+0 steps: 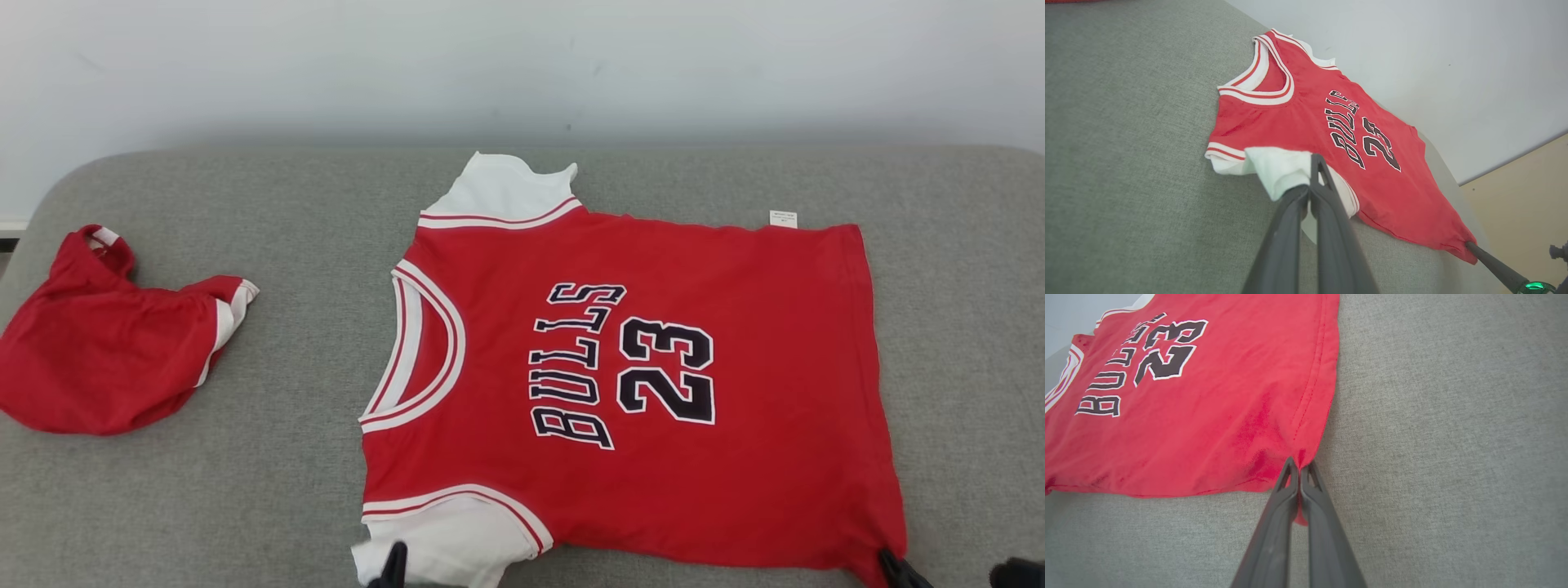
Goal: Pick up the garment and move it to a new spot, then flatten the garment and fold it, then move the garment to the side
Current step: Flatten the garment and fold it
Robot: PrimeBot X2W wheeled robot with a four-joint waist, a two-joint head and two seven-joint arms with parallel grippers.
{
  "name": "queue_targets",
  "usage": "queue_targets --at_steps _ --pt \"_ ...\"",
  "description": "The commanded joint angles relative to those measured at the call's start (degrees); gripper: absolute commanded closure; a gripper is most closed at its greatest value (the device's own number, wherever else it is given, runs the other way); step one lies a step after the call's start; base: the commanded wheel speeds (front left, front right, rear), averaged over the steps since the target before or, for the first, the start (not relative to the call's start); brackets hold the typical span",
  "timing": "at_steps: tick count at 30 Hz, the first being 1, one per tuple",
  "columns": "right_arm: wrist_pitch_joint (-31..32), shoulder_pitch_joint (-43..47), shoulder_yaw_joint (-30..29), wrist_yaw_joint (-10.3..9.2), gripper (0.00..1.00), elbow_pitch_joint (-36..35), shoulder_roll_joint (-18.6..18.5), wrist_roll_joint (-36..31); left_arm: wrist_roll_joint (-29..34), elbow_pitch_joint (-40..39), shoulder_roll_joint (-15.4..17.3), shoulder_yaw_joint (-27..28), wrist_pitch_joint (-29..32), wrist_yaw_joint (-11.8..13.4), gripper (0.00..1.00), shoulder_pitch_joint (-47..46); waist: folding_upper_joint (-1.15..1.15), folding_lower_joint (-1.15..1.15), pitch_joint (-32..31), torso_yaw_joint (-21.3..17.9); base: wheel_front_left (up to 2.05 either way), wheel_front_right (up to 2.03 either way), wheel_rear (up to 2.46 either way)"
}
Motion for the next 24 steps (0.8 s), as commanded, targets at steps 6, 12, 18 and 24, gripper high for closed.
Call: queue_targets --at_steps 6,12,18,24 --pt "2.9 -5.9 2.3 0.05 1.0 0.6 1.3 -0.9 2.2 1.4 2.2 0.5 2.7 -1.5 1.0 -9.0 0.0 0.0 2.1 -2.5 0.0 0.0 0.0" --pt "5.2 -10.5 3.0 0.04 1.0 1.5 1.2 1.2 3.0 3.9 3.0 0.3 5.1 -3.0 1.0 -16.2 0.0 0.0 3.4 -3.9 0.0 0.0 0.0" --pt "7.4 -16.5 3.5 0.05 1.0 4.6 1.6 4.3 3.2 10.8 3.4 0.6 7.1 -5.5 1.0 -25.7 0.0 0.0 4.9 -5.2 0.0 0.0 0.0" --pt "8.3 -21.9 4.8 0.05 1.0 8.1 1.3 6.0 3.1 22.2 2.4 0.5 7.7 -8.5 1.0 -36.3 0.0 0.0 6.6 -6.0 0.0 0.0 0.0"
